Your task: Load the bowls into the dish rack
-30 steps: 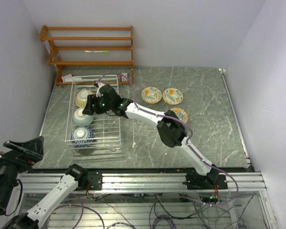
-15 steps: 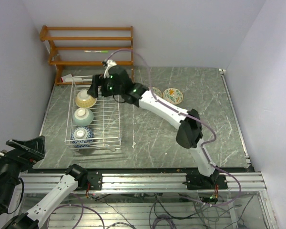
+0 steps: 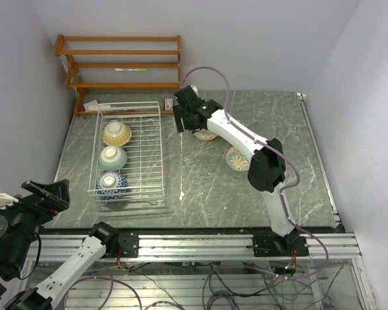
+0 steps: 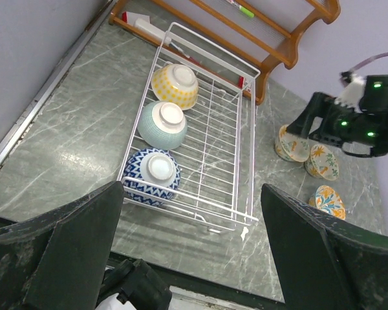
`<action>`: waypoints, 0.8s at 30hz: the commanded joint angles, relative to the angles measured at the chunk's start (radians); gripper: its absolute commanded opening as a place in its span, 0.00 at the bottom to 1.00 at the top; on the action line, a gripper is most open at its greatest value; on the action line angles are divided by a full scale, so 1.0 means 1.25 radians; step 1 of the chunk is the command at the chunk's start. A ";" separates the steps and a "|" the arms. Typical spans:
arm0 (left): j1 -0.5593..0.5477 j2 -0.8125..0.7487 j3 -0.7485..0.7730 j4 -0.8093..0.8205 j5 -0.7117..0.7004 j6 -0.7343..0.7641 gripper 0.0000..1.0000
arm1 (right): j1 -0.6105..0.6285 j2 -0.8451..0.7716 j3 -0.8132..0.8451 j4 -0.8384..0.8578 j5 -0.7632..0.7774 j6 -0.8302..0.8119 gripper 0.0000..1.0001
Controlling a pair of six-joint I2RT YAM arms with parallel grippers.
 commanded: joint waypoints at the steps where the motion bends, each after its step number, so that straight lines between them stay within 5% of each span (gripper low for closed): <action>1: -0.009 0.008 -0.018 0.045 -0.006 0.006 0.99 | 0.013 0.071 0.020 -0.076 0.077 -0.092 0.74; 24: -0.012 -0.012 -0.073 0.015 -0.046 -0.047 0.99 | -0.050 0.138 -0.062 0.122 -0.053 -0.200 0.57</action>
